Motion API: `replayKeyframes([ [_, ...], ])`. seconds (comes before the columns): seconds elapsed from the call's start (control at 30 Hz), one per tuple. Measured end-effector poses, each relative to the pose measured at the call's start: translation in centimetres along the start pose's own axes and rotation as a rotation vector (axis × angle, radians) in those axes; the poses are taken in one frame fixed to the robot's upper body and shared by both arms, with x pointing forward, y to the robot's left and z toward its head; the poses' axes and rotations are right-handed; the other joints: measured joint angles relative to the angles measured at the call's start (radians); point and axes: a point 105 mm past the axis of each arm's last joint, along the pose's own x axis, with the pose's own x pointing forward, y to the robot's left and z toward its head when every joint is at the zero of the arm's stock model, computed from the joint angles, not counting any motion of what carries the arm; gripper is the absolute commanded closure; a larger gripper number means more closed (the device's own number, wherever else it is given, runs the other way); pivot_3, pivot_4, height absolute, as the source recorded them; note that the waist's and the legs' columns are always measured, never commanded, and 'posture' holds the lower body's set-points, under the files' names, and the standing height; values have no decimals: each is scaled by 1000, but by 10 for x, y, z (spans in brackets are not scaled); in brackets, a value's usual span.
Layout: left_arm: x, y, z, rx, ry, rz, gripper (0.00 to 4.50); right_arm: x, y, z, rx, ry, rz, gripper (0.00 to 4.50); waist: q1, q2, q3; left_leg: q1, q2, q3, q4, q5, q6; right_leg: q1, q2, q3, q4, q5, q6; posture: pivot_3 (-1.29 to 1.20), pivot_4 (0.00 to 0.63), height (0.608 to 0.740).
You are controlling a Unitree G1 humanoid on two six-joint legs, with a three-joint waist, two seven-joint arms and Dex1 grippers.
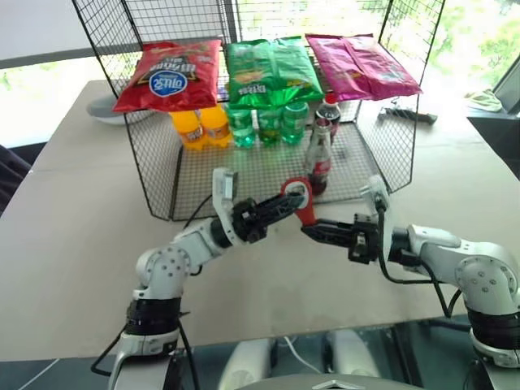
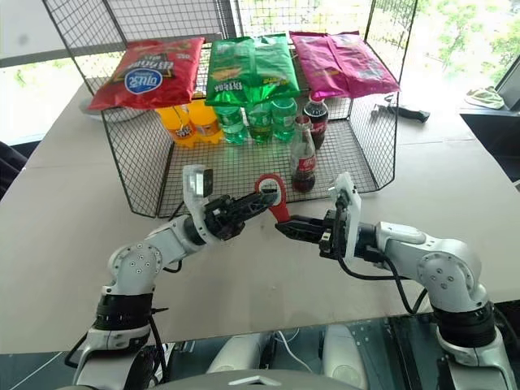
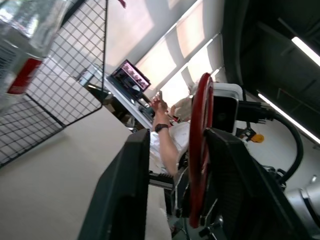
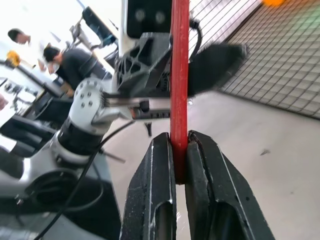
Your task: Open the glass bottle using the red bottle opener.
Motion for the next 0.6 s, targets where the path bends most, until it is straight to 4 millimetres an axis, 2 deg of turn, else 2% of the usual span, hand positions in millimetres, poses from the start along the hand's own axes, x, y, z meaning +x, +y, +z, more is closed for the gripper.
replayKeyframes([
  [0.07,-2,2,4,19,-18,14,516,-7,-17,6,-57,-53,-114,4500,0,0,0,0,0,0,0,0,0,0,0,0,0,0,0,0,150,740],
  [0.1,-2,2,5,29,-24,20,84,-10,-24,8,-74,-76,-157,4500,2,0,0,0,0,0,0,0,0,0,0,0,0,0,0,0,150,740],
  [0.27,-1,8,9,107,-51,63,84,-33,-51,25,-256,-234,-378,4500,4,0,0,0,0,1,0,0,0,-1,0,0,0,0,0,0,150,740],
  [0.37,3,17,1,190,-12,102,84,-52,-54,41,-370,-377,-467,4500,6,0,0,0,0,1,-1,0,0,-1,1,1,0,0,0,0,150,740],
  [0.47,3,30,-4,273,1,149,84,-63,-56,48,-444,-433,-533,4500,4,0,0,0,0,2,-1,0,0,-1,1,1,1,0,0,0,150,740],
  [0.6,7,51,4,472,-10,242,84,-73,-68,52,-482,-487,-633,4500,6,0,0,1,0,2,0,0,-1,-1,1,1,1,0,0,0,150,740],
])
